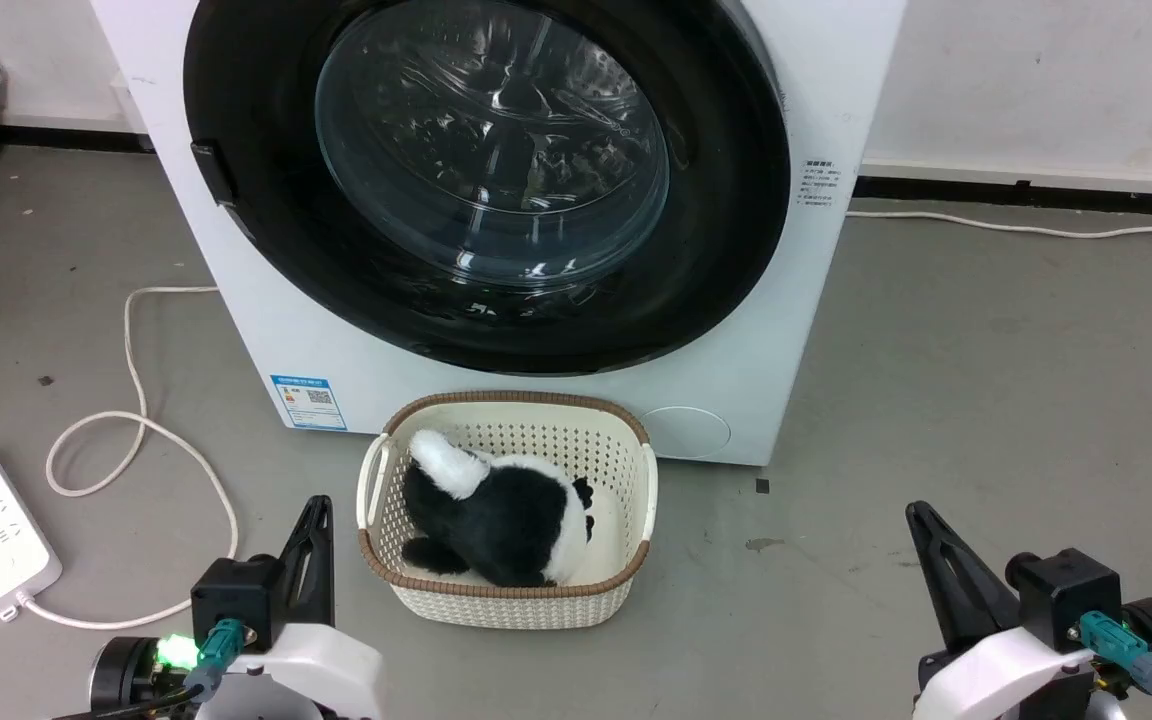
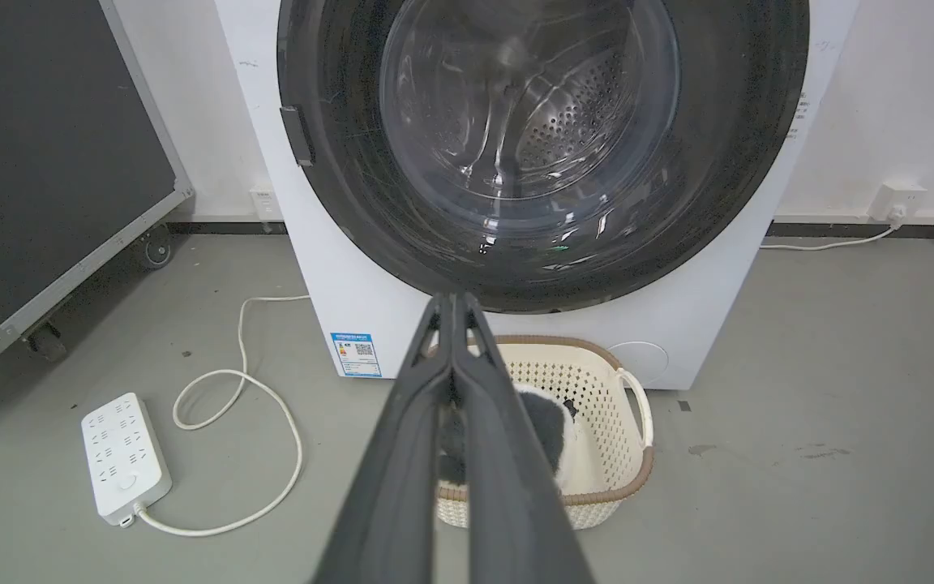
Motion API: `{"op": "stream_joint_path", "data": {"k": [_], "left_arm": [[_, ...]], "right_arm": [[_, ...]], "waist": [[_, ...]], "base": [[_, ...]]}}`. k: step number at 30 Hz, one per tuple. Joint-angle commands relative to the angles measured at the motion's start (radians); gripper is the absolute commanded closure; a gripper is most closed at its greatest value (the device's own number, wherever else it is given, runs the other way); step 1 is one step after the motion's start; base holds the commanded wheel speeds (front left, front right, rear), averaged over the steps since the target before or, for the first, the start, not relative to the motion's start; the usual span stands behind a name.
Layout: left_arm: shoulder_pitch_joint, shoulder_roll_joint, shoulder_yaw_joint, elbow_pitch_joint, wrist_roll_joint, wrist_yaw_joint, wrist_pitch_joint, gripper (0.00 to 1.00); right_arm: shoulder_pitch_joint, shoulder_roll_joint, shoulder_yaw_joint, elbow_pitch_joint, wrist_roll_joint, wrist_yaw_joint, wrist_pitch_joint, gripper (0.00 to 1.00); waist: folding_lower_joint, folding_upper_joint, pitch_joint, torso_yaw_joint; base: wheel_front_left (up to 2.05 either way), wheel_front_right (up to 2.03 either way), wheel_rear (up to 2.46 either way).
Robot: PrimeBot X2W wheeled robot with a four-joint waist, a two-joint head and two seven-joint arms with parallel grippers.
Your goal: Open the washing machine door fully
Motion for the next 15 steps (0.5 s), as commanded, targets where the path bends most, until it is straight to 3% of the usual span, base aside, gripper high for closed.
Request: {"op": "stream_joint_path", "data": {"k": [1, 7, 8, 15], "left_arm": [[0.003, 0.000, 0.000, -0.004, 0.009, 0.003, 0.000, 1.00], [0.003, 0.000, 0.000, -0.004, 0.009, 0.003, 0.000, 1.00], [0.000, 0.000, 0.000, 0.001, -0.002, 0.000, -0.001, 0.00], [-0.002, 0.000, -0.010, 0.003, 0.000, 0.010, -0.018, 0.00]], "right_arm": [[-0.012, 0.003, -0.001, 0.002, -0.005, -0.001, 0.000, 1.00], [-0.012, 0.003, -0.001, 0.002, -0.005, -0.001, 0.000, 1.00], [0.000, 0.000, 0.001, 0.000, 0.001, 0.000, -0.001, 0.00], [-0.002, 0.000, -0.001, 0.000, 0.011, 0.000, -0.018, 0.00]], "waist": [[0.0000, 0.0000, 0.000, 0.000], [0.0000, 0.0000, 0.000, 0.000], [0.0000, 0.0000, 0.000, 0.000], [0.0000, 0.0000, 0.007, 0.000]], "base": [[0.00, 0.00, 0.00], [0.00, 0.00, 0.00], [0.00, 0.00, 0.00], [0.00, 0.00, 0.00]]}}
